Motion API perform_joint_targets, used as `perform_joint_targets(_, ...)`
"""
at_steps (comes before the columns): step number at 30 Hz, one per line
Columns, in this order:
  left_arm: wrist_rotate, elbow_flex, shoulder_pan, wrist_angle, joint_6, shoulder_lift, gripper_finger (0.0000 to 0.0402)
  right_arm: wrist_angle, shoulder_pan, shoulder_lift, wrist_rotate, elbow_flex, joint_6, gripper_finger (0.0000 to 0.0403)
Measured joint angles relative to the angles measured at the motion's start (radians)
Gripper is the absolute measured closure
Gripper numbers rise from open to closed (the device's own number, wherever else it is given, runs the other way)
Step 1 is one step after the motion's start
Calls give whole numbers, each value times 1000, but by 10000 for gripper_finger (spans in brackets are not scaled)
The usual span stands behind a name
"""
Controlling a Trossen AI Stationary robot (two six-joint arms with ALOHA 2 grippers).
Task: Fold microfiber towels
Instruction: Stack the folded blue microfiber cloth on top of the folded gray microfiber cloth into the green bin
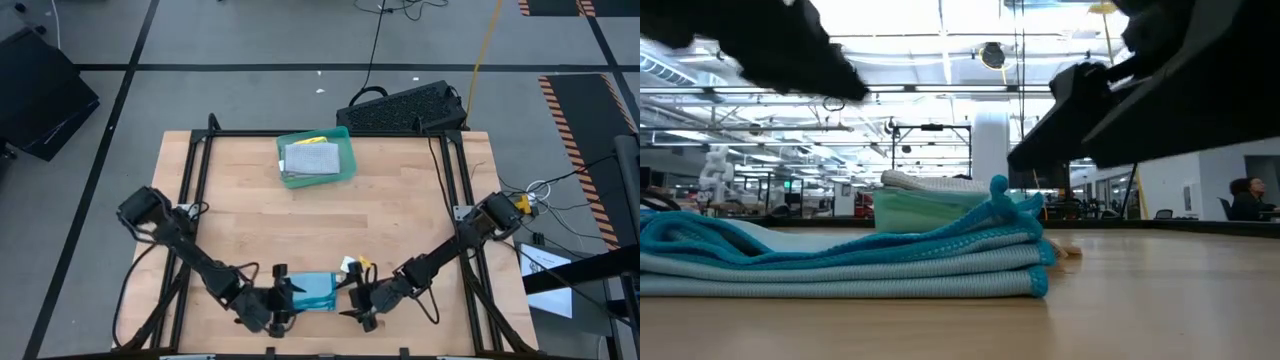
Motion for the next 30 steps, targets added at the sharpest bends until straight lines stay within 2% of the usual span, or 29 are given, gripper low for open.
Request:
perform_joint_targets(5,-16,109,-6,-90,27,123,118,25,10,3,43,4,42,90)
perform_joint_targets(8,-13,186,3,-167,10,209,93,31,8,6,94,4,79,90)
perform_joint_targets(11,-19,264,21,-282,-48,276,86,30,8,6,103,4,79,90)
perform_joint_targets(14,9,306,37,-360,-99,314,97,42,9,6,103,4,62,90)
perform_joint_targets(17,80,308,56,-360,-113,320,127,45,8,6,103,4,55,90)
perform_joint_targets(19,90,303,62,-362,-120,320,158,46,7,6,103,4,53,90)
perform_joint_targets(28,117,300,122,-407,-74,318,373,45,7,6,103,4,34,90)
perform_joint_targets(30,125,300,134,-408,-52,312,383,44,7,6,104,4,34,90)
